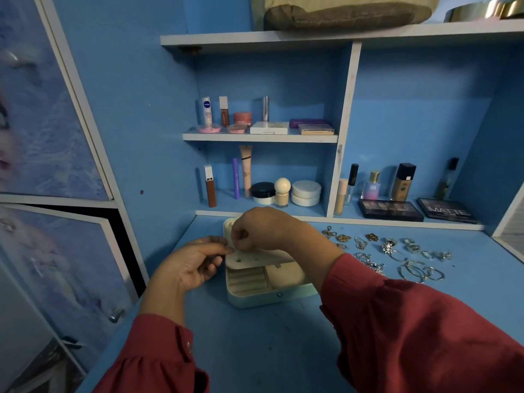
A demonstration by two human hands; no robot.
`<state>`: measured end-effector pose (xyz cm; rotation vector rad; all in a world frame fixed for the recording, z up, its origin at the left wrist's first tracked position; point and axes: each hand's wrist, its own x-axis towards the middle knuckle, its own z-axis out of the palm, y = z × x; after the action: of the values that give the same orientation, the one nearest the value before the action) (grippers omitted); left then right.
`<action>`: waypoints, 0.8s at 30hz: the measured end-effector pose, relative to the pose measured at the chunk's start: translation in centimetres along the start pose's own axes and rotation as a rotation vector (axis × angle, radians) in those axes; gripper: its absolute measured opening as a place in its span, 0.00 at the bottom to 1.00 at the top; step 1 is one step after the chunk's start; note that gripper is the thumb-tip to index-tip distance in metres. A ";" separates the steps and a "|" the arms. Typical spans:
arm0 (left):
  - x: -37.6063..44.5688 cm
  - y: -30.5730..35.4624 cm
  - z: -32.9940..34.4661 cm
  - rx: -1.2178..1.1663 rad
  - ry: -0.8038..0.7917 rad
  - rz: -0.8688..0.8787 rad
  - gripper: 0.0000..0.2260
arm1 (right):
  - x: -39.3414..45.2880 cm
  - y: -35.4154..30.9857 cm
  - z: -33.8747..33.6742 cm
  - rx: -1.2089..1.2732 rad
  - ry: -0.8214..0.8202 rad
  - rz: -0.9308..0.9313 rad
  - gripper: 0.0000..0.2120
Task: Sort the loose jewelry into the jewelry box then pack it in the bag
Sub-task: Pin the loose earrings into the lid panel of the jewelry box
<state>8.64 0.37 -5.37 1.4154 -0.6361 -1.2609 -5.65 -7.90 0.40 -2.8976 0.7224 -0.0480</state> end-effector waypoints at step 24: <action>0.3 -0.2 0.1 -0.010 -0.013 0.052 0.10 | 0.3 -0.2 -0.3 0.036 -0.064 0.039 0.07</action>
<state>8.61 0.13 -5.63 1.3753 -0.6706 -1.2311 -5.33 -7.92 0.73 -2.8353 0.7592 0.0352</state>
